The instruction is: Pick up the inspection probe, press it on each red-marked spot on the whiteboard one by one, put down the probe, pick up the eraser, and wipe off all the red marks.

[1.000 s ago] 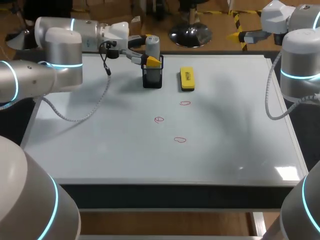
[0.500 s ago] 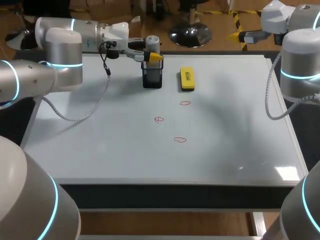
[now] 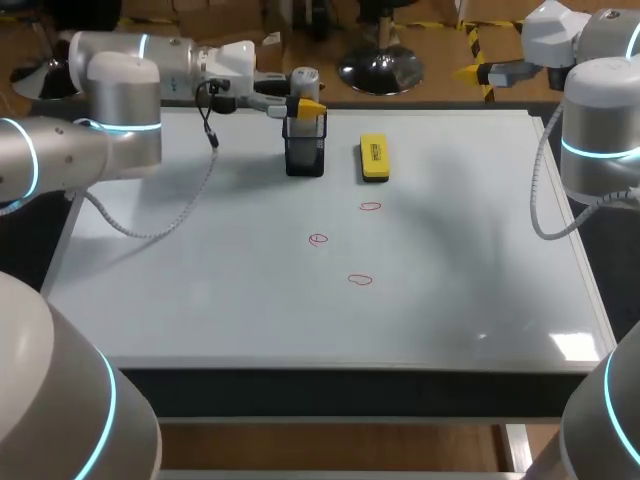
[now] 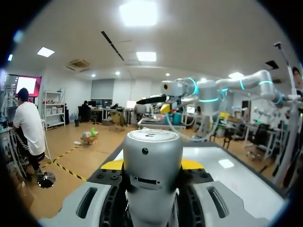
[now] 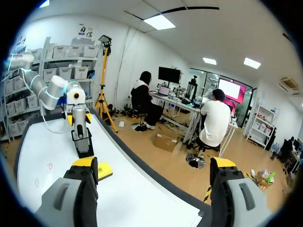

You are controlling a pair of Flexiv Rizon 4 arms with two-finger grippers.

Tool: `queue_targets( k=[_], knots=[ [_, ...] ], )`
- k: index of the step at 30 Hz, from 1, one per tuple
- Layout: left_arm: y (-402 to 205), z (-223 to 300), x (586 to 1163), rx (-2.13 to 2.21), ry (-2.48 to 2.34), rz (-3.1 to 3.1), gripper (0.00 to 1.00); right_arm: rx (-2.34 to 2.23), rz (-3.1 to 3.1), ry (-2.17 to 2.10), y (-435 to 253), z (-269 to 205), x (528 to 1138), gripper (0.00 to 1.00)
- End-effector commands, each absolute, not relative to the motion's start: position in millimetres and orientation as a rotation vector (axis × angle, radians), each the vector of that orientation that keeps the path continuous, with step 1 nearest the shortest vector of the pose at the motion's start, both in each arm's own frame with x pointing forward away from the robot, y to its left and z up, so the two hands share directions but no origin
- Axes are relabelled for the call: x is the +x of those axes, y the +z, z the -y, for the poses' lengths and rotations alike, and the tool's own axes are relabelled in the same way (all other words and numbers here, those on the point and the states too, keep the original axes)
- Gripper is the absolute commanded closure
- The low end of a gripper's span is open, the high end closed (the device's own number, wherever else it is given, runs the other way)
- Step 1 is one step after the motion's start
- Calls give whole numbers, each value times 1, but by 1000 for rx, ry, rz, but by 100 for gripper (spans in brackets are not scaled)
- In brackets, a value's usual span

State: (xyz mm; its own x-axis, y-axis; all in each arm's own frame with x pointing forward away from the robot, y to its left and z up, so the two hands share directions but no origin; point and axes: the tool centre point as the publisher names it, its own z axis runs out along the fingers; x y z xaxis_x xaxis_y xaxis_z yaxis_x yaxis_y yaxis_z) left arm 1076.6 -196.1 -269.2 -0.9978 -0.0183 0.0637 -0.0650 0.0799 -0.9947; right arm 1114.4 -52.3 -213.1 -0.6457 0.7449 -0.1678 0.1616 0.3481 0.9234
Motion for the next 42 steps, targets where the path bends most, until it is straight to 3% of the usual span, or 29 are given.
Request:
queue_targets(
  k=[1,31,42],
  knots=[
    [-258,196,1076,83,2106,2288,100,787,-2031,1296,-213,52,1115,0],
    [-163,187,1078,90,2232,2278,100,787,-2031,1296,-213,52,1115,0],
    [-134,157,1072,80,2303,2197,100,787,-2031,1296,-213,52,1115,0]
  ],
)
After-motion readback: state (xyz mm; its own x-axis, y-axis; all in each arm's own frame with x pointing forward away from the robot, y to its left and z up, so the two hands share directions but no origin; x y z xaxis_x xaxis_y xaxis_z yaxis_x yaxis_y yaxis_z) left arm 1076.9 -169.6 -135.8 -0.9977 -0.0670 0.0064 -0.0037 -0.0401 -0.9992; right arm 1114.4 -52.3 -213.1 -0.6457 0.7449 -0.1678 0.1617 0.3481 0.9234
